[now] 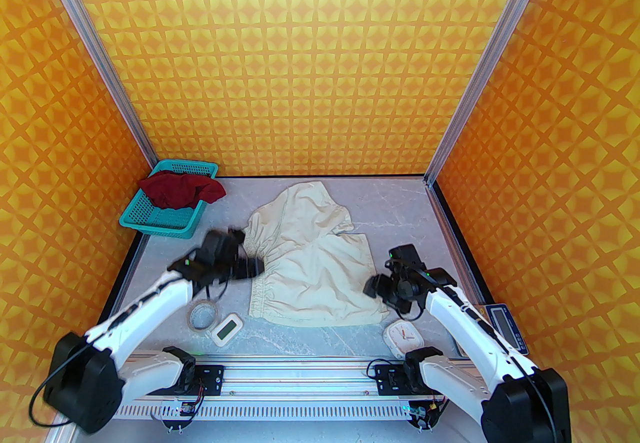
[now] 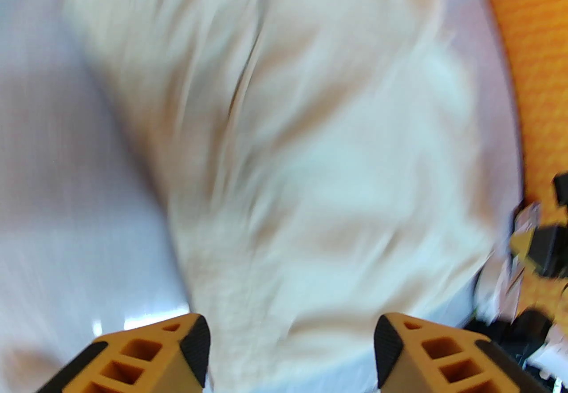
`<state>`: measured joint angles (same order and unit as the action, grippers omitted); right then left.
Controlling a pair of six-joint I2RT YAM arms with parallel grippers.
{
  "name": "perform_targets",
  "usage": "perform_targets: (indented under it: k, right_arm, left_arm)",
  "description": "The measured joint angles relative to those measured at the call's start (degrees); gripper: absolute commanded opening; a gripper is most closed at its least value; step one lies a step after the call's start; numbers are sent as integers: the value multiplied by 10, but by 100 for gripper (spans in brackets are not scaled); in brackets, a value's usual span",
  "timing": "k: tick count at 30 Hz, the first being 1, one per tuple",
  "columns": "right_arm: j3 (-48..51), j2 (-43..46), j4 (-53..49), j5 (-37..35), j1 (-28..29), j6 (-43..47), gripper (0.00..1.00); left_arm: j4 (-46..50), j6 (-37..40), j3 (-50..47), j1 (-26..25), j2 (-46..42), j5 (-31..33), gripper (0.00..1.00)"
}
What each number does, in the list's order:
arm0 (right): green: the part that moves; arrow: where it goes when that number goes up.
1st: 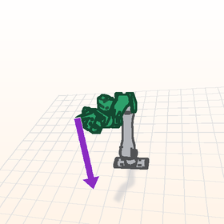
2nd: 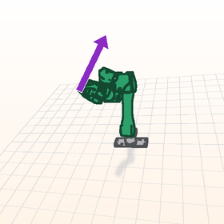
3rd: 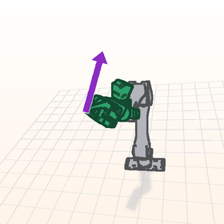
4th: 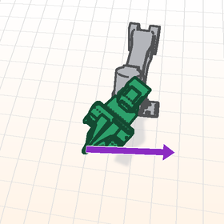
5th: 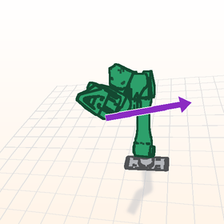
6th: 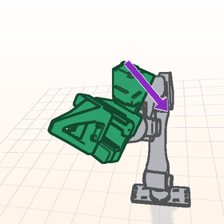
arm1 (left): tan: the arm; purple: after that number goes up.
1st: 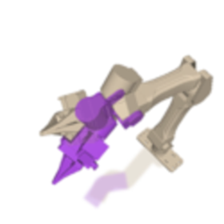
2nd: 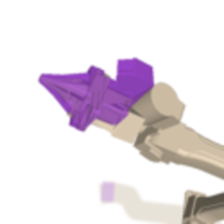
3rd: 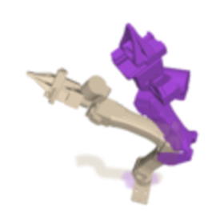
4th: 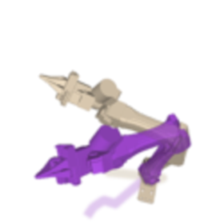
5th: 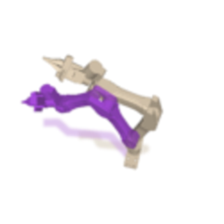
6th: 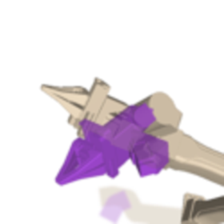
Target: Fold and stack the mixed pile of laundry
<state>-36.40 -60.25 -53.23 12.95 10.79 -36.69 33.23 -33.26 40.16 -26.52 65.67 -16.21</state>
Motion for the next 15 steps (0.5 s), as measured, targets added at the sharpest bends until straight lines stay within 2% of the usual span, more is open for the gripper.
perform_targets:
  k: [5,9,15]
  right_arm:
    - [24,-30,9,8,0,-4,66]
    - [39,-61,56,8,0,-23,66]
    - [69,-59,108,4,0,-71,58]
  left_arm:
    - [26,-39,-28,-51,-6,4,68]
    - [25,-60,-37,-81,20,7,69]
    - [-1,-88,-38,-126,77,14,71]
